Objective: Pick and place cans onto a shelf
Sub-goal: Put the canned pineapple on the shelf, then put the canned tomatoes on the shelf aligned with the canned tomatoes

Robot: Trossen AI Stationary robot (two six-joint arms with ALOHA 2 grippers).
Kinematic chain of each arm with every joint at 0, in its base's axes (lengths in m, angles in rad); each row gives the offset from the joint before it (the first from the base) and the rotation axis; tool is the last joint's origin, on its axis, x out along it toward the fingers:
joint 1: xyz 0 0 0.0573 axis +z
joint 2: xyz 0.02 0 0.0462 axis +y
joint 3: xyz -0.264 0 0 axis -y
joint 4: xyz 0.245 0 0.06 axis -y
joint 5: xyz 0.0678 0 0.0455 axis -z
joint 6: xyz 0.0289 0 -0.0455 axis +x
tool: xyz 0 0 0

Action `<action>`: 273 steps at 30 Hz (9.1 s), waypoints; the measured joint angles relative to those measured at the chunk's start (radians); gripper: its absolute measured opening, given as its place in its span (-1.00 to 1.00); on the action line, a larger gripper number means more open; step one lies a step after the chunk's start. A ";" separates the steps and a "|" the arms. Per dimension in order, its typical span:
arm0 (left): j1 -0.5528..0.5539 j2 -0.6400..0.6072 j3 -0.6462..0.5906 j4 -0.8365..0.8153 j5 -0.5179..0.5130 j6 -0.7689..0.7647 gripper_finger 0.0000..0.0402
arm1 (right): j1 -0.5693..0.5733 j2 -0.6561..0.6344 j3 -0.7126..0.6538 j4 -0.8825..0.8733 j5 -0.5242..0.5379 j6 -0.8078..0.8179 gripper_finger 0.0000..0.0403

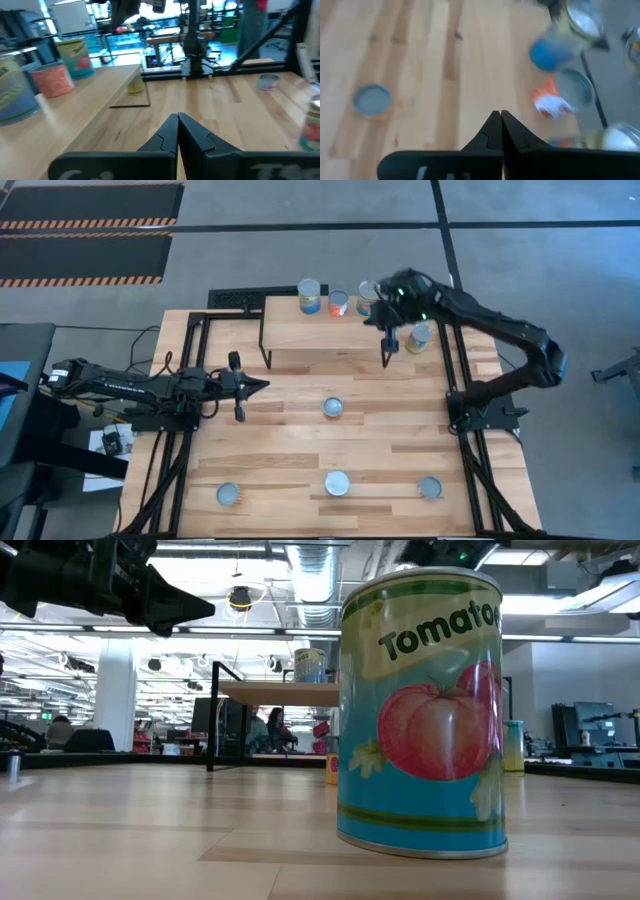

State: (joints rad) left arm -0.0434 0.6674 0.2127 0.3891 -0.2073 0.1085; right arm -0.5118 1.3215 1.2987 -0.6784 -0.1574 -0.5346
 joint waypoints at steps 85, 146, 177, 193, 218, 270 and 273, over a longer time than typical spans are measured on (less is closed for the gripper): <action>0.195 0.611 0.873 -0.781 0.005 0.010 -1.00 | 0.306 -0.537 -1.110 1.259 0.161 0.261 -0.96; 0.622 0.711 0.976 -0.812 0.207 0.157 -0.96 | 0.309 -0.578 -1.109 1.276 0.160 0.265 -0.96; 0.120 0.496 0.086 0.331 0.201 -0.014 -0.99 | 0.727 -0.582 -0.673 0.171 0.692 0.654 -0.96; 0.120 0.496 0.078 0.353 0.201 -0.006 -0.99 | 0.536 -0.533 -0.621 0.019 0.475 0.851 -0.98; 0.121 0.496 0.078 0.294 0.201 0.010 -0.99 | 1.122 0.318 0.028 0.100 0.520 0.920 -0.60; 0.121 0.496 0.079 0.301 0.193 0.039 -0.99 | 1.071 0.620 0.312 -0.191 0.453 0.743 -0.96; 0.121 0.496 0.079 0.296 0.193 0.015 -0.99 | 1.035 0.549 0.312 -0.266 0.493 0.728 -0.97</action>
State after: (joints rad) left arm 0.0772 1.1633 0.2913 0.6849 -0.0143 0.1240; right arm 0.5236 1.8704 1.6112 -0.9444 0.3354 0.1936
